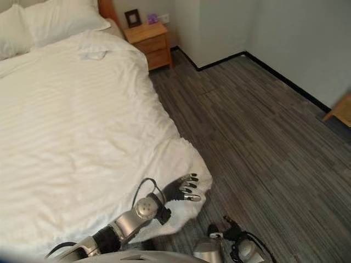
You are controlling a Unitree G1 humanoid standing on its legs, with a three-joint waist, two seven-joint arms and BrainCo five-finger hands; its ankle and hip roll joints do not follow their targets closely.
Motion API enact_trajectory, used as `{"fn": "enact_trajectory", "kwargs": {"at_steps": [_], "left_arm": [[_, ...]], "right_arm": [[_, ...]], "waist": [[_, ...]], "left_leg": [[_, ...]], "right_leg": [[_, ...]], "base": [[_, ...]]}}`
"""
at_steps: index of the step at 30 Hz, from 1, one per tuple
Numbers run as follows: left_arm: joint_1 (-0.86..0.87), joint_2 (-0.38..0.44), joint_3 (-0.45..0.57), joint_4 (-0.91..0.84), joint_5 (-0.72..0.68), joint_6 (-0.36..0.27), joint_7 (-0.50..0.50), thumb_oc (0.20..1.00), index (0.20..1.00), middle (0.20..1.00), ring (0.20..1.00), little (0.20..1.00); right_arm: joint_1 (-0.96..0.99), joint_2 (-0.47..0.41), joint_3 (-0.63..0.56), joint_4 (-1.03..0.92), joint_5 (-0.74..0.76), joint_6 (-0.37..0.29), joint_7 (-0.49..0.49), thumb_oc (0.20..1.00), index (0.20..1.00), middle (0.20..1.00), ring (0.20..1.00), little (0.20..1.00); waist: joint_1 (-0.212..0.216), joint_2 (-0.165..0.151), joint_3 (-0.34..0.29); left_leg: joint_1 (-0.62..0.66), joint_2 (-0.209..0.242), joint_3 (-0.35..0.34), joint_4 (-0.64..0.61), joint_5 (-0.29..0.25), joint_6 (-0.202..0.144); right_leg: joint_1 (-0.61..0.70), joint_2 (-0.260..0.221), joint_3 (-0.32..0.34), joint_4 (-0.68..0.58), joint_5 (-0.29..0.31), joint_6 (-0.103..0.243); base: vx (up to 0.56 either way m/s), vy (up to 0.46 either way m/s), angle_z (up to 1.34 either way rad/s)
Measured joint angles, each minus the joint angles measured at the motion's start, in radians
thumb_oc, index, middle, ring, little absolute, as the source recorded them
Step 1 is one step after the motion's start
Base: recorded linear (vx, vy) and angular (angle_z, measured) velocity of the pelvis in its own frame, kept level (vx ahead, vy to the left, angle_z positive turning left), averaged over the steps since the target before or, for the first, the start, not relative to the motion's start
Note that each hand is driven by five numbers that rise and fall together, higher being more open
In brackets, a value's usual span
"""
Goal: Making the bed.
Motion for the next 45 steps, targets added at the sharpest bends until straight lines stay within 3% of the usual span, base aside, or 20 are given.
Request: {"fn": "enact_trajectory", "kwargs": {"at_steps": [4,8,10,11,12,13,15,18,19,20,23,25,28,29,31,33,34,36,41,45], "left_arm": [[-0.055,-0.033,-0.095,-0.009,-0.1,0.017,-0.052,1.0,1.0,1.0,1.0,1.0],[-0.186,0.01,-0.158,-0.147,-0.135,0.024,-0.095,1.0,1.0,1.0,1.0,1.0],[-0.248,0.031,-0.117,-0.25,-0.139,0.017,-0.089,1.0,1.0,1.0,1.0,1.0],[-0.339,0.087,-0.045,-0.429,-0.164,-0.011,-0.078,1.0,1.0,1.0,1.0,1.0],[-0.356,0.05,0.015,-0.456,-0.167,-0.048,-0.068,1.0,1.0,1.0,1.0,1.0],[-0.385,0.051,0.075,-0.495,-0.112,-0.069,-0.038,1.0,1.0,1.0,1.0,1.0],[-0.428,0.242,0.129,-0.586,-0.039,-0.07,0.012,1.0,1.0,1.0,1.0,1.0],[-0.311,0.273,0.153,-0.492,0.061,-0.121,0.1,1.0,1.0,1.0,1.0,1.0],[-0.26,0.302,0.17,-0.439,0.206,-0.128,0.138,1.0,1.0,1.0,1.0,1.0],[-0.018,0.361,0.445,-0.423,0.303,-0.116,0.199,1.0,1.0,1.0,1.0,1.0],[0.256,0.427,0.876,-0.356,0.316,-0.079,0.307,1.0,1.0,1.0,1.0,1.0],[0.269,0.472,0.903,-0.336,0.316,-0.067,0.326,1.0,1.0,1.0,1.0,1.0],[0.283,0.491,0.845,-0.334,0.314,-0.075,0.323,1.0,1.0,1.0,1.0,1.0],[0.312,0.418,0.886,-0.308,0.309,-0.123,0.311,1.0,1.0,1.0,1.0,1.0],[0.363,0.308,0.928,-0.266,0.27,-0.108,0.337,1.0,1.0,1.0,1.0,1.0],[0.429,0.305,0.936,-0.206,0.257,-0.103,0.332,1.0,1.0,1.0,1.0,1.0],[0.484,0.301,0.961,-0.181,0.216,-0.088,0.333,1.0,1.0,1.0,1.0,1.0],[0.515,0.292,0.97,-0.183,0.178,-0.107,0.326,1.0,1.0,1.0,1.0,1.0],[0.477,0.276,0.927,-0.179,0.137,-0.12,0.31,1.0,1.0,1.0,1.0,1.0],[0.426,0.265,0.892,-0.177,0.101,-0.136,0.31,1.0,1.0,1.0,1.0,1.0]], "right_arm": [[-0.003,-0.05,-0.046,0.061,0.058,0.029,-0.007,1.0,1.0,1.0,1.0,1.0],[0.001,-0.093,-0.131,0.135,0.097,0.042,-0.011,1.0,1.0,1.0,1.0,1.0],[0.011,-0.111,-0.147,0.129,0.126,0.04,-0.031,1.0,1.0,1.0,1.0,1.0],[0.039,-0.114,-0.246,0.059,0.17,0.023,-0.061,1.0,1.0,1.0,1.0,1.0],[0.064,-0.12,-0.236,0.048,0.173,0.017,-0.073,1.0,1.0,1.0,1.0,1.0],[0.088,-0.111,-0.295,-0.006,0.18,0.019,-0.078,1.0,1.0,1.0,1.0,1.0],[0.124,-0.128,-0.355,-0.105,0.182,0.013,-0.109,1.0,1.0,1.0,1.0,1.0],[0.065,-0.156,-0.355,-0.189,0.173,-0.016,-0.128,1.0,1.0,1.0,1.0,1.0],[0.162,-0.162,-0.529,-0.395,0.168,0.0,-0.128,0.404,0.404,0.404,0.404,0.404],[0.196,-0.274,-0.535,-0.628,0.159,-0.008,-0.184,0.2,0.2,0.2,0.2,0.2],[0.164,-0.301,-0.515,-0.872,0.155,-0.065,-0.182,0.2,0.2,0.2,0.2,0.2],[0.117,-0.253,-0.453,-0.845,0.155,-0.08,-0.16,0.2,0.2,0.2,0.2,0.2],[0.051,-0.184,-0.396,-0.816,0.132,-0.08,-0.134,0.2,0.2,0.2,0.2,0.2],[0.03,-0.06,-0.404,-0.877,0.171,-0.061,-0.13,0.2,0.2,0.2,0.2,0.2],[0.001,0.02,-0.302,-0.876,0.245,-0.1,-0.09,0.2,0.2,0.2,0.2,0.2],[-0.06,0.092,-0.224,-0.832,0.369,-0.115,-0.042,0.2,0.2,0.2,0.2,0.2],[-0.132,0.189,-0.206,-0.777,0.585,-0.136,0.01,0.2,0.2,0.2,0.2,0.2],[-0.199,0.228,-0.196,-0.732,0.763,-0.161,0.028,0.2,0.2,0.2,0.2,0.2],[-0.283,0.308,-0.187,-0.729,0.985,-0.241,0.059,0.2,0.2,0.2,0.2,0.2],[-0.322,0.32,-0.169,-0.647,1.006,-0.27,0.058,0.2,0.2,0.2,0.2,0.2]], "waist": [[-0.035,0.04,0.015],[-0.059,0.044,0.03],[-0.055,-0.013,0.06],[-0.081,-0.075,0.056],[-0.083,-0.062,0.044],[-0.058,-0.055,0.027],[-0.061,-0.068,0.002],[0.018,-0.093,-0.027],[0.053,-0.087,-0.038],[0.008,-0.081,-0.071],[0.067,-0.124,-0.102],[0.089,-0.154,-0.102],[0.111,-0.205,-0.107],[0.118,-0.239,-0.108],[0.121,-0.243,-0.117],[0.207,-0.224,-0.117],[0.264,-0.206,-0.113],[0.312,-0.183,-0.097],[0.357,-0.151,-0.019],[0.362,-0.079,0.069]], "left_leg": [[-0.018,0.008,0.012,0.004,0.008,-0.006],[-0.077,0.015,0.01,0.056,-0.007,-0.027],[-0.094,-0.016,0.019,0.198,-0.06,-0.036],[-0.09,-0.049,0.026,0.444,-0.163,-0.035],[-0.074,-0.04,0.003,0.41,-0.198,-0.029],[-0.052,-0.069,-0.01,0.282,-0.235,0.025],[-0.015,-0.115,-0.019,0.146,-0.19,0.064],[-0.005,-0.14,-0.05,0.097,-0.147,0.06],[-0.008,-0.138,-0.06,0.111,-0.156,0.05],[0.002,-0.138,-0.04,0.095,-0.144,0.071],[0.024,-0.123,-0.052,0.066,-0.12,0.069],[0.02,-0.114,-0.109,0.04,-0.109,0.093],[0.008,-0.14,-0.135,0.016,-0.084,0.102],[-0.009,-0.163,-0.177,0.034,-0.092,0.091],[-0.018,-0.151,-0.212,0.024,-0.088,0.096],[-0.014,-0.131,-0.206,0.002,-0.076,0.078],[-0.045,-0.116,-0.234,0.007,-0.061,0.064],[-0.068,-0.116,-0.241,0.007,-0.042,0.048],[-0.144,-0.121,-0.283,0.025,-0.012,0.044],[-0.2,-0.121,-0.295,0.008,0.011,0.042]], "right_leg": [[-0.021,0.004,0.001,0.014,-0.007,-0.012],[-0.052,-0.002,-0.028,0.049,-0.014,-0.022],[-0.04,-0.072,-0.056,0.054,0.004,-0.043],[0.018,-0.149,-0.105,0.044,0.016,-0.023],[0.018,-0.13,-0.111,0.058,-0.004,0.003],[0.005,-0.129,-0.138,0.097,0.005,0.026],[-0.021,-0.182,-0.189,0.157,-0.036,0.03],[-0.037,-0.164,-0.112,0.198,-0.064,0.055],[-0.012,-0.171,-0.128,0.195,-0.06,0.072],[0.006,-0.181,-0.19,0.203,-0.065,0.064],[0.01,-0.165,-0.2,0.22,-0.072,0.05],[-0.024,-0.178,-0.191,0.308,-0.118,0.069],[-0.078,-0.176,-0.159,0.244,-0.099,0.07],[-0.081,-0.17,-0.078,0.235,-0.081,0.05],[-0.019,-0.136,-0.062,0.143,-0.071,0.039],[0.006,-0.11,-0.081,0.078,-0.053,0.033],[0.017,-0.089,-0.124,0.032,-0.029,0.03],[0.02,-0.089,-0.151,0.025,-0.027,0.031],[-0.004,-0.087,-0.207,0.003,-0.009,0.031],[-0.053,-0.091,-0.227,0.003,0.003,0.023]], "base": [[-0.17,-0.079,0.01],[-0.12,-0.037,0.2],[-0.16,0.028,0.29],[-0.17,0.147,0.58],[-0.12,0.136,1.01],[-0.12,0.135,1.09],[0.0,0.003,1.16],[-0.27,0.431,0.51],[-0.12,0.183,0.68],[-0.1,0.149,0.58],[-0.05,0.048,0.35],[-0.01,0.011,0.75],[-0.17,0.014,0.39],[-0.01,-0.005,0.55],[0.06,-0.039,0.78],[0.0,-0.047,0.36],[-0.02,-0.034,0.56],[-0.04,-0.023,0.48],[-0.17,-0.024,0.33],[-0.14,-0.002,0.19]]}}
